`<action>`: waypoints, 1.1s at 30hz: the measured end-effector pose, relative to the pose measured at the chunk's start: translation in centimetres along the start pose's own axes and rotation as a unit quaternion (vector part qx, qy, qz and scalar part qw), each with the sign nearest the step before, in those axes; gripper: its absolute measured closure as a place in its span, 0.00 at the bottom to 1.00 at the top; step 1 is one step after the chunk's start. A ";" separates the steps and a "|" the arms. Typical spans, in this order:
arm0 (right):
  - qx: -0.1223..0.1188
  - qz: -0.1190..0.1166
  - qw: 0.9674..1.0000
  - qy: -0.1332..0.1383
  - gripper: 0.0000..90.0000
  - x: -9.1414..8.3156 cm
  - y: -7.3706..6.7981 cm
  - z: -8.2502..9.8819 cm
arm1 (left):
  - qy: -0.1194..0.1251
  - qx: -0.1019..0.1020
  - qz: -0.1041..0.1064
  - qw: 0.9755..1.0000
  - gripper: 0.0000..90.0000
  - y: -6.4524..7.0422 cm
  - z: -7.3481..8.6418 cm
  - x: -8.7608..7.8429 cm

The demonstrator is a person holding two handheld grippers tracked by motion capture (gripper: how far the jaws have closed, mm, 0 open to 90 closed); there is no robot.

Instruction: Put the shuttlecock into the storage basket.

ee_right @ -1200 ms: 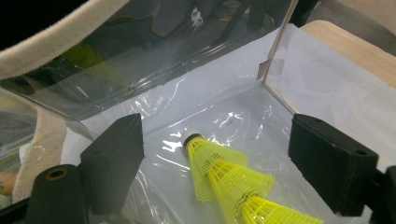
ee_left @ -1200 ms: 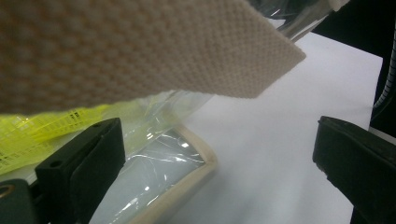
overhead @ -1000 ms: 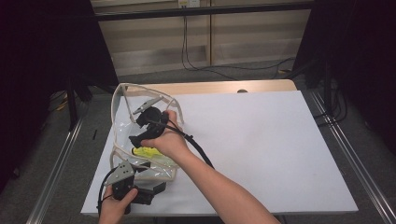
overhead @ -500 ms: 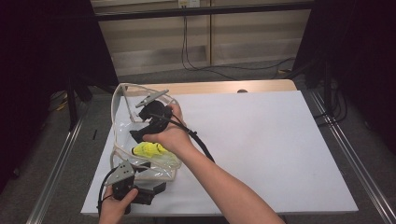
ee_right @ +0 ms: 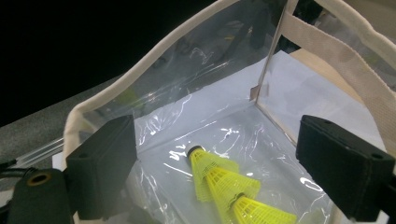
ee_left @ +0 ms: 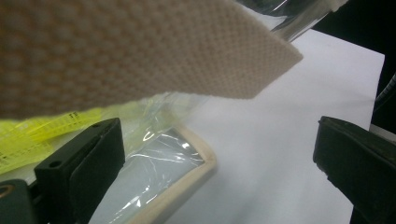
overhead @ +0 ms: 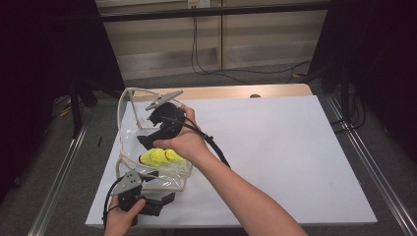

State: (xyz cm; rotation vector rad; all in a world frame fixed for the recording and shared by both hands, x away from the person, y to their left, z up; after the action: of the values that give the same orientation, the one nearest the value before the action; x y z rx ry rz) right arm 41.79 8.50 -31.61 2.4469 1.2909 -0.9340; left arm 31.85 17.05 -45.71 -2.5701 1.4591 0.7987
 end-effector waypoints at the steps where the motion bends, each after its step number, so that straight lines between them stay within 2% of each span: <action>1: -0.001 -0.001 1.000 -0.001 0.14 -0.1 -0.1 0.1 | 0.000 0.001 0.002 1.000 0.02 0.0 0.0 0.0; 2: -0.004 -0.003 1.000 0.001 0.14 -0.3 -0.1 0.1 | -0.002 0.002 -0.007 1.000 0.02 0.0 0.0 0.0; 3: -0.004 -0.004 1.000 0.002 0.13 -0.5 -0.2 0.2 | -0.002 0.004 0.001 1.000 0.02 0.0 -0.1 0.0; 6: -0.003 -0.007 1.000 0.004 0.12 -1.0 -0.2 0.4 | -0.001 0.003 0.001 1.000 0.02 0.0 -0.1 0.0; 7: -0.003 -0.009 1.000 0.005 0.12 -1.2 -0.2 0.5 | -0.001 0.002 -0.007 1.000 0.02 0.0 -0.1 0.0; 8: -0.003 -0.009 1.000 0.005 0.11 -1.4 -0.1 0.6 | -0.002 0.003 0.000 1.000 0.02 0.0 -0.1 0.0; 10: -0.003 -0.012 1.000 0.004 0.10 -1.8 0.0 0.8 | -0.002 0.002 -0.006 1.000 0.02 0.0 -0.1 0.0; 11: -0.004 -0.012 1.000 0.005 0.10 -2.0 0.1 1.0 | -0.001 0.003 0.003 1.000 0.02 0.0 0.0 0.0; 12: -0.002 -0.014 1.000 0.007 0.10 -2.1 0.2 1.1 | -0.001 0.003 0.003 1.000 0.02 0.0 0.0 0.0; 13: 0.000 -0.018 1.000 0.007 0.09 -2.3 0.3 1.2 | -0.001 0.003 0.003 1.000 0.02 0.0 0.0 0.0; 14: 0.002 -0.021 1.000 0.008 0.09 -2.5 0.3 1.3 | -0.002 0.002 -0.005 1.000 0.02 0.0 0.0 -0.1; 17: 0.006 -0.024 1.000 0.012 0.09 -3.0 0.7 1.8 | -0.001 0.002 -0.007 1.000 0.02 0.0 -0.1 0.0; 18: 0.007 -0.024 1.000 0.013 0.08 -3.1 0.8 2.0 | 0.000 0.003 0.003 1.000 0.02 0.0 0.0 0.0; 20: 0.005 -0.025 1.000 0.014 0.08 -3.4 1.1 2.4 | 0.001 0.001 0.003 1.000 0.02 0.0 0.0 0.0; 24: 0.010 -0.029 0.999 0.019 0.07 -4.3 1.6 3.2 | 0.000 0.003 0.002 1.000 0.02 0.0 -0.1 0.0; 25: 0.010 -0.030 0.999 0.019 0.07 -4.5 1.7 3.5 | -0.001 0.001 -0.006 1.000 0.02 0.0 -0.1 0.0; 26: 0.010 -0.031 0.999 0.020 0.07 -4.8 1.8 3.7 | -0.001 0.002 0.000 1.000 0.02 0.0 -0.1 0.0; 31: 0.007 -0.034 0.999 0.026 0.07 -6.1 2.4 4.7 | -0.001 0.001 0.000 1.000 0.01 -0.1 -0.2 0.1; 33: 0.005 -0.033 0.999 0.027 0.07 -6.5 2.6 5.1 | -0.001 -0.001 -0.008 1.000 0.01 -0.1 -0.2 0.1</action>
State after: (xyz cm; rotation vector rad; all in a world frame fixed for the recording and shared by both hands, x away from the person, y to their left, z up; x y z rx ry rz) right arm 39.01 0.28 -31.73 2.4669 1.3960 -0.8998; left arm 32.05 16.95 -45.62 -2.5783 1.4363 0.7993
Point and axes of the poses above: each handheld gripper's, and its own axes: x roughly forward along the jaws, z roughly out of its underside, y roughly to its right, the point moved 6 cm from there along x, roughly forward along the jaws, and after that the axes turned 5 degrees about -y, right-handed, at the moved point
